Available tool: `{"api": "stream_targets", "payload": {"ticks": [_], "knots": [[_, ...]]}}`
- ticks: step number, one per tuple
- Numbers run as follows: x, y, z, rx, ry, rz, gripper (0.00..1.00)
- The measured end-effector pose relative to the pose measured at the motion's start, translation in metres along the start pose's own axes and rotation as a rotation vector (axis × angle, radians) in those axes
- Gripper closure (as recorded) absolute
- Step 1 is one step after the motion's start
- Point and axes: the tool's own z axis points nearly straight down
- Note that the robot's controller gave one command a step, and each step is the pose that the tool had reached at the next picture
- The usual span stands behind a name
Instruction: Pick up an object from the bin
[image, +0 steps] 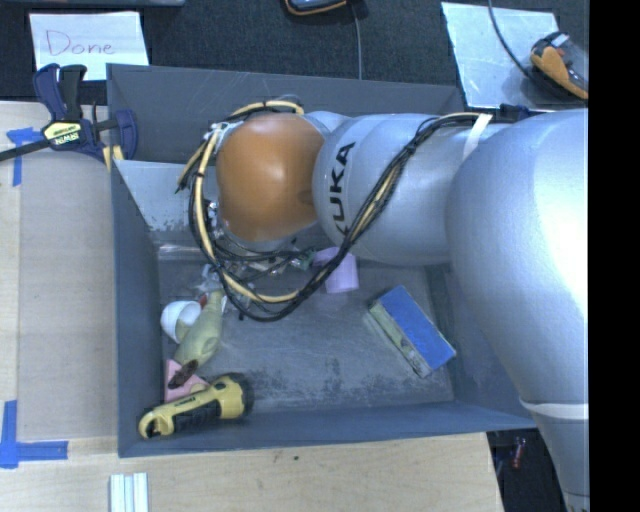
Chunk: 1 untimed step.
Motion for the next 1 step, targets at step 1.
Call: {"api": "stream_targets", "payload": {"ticks": [1], "knots": [[0.0023,0.0026,-0.0132,-0.009,0.009,0.001,1.00]]}}
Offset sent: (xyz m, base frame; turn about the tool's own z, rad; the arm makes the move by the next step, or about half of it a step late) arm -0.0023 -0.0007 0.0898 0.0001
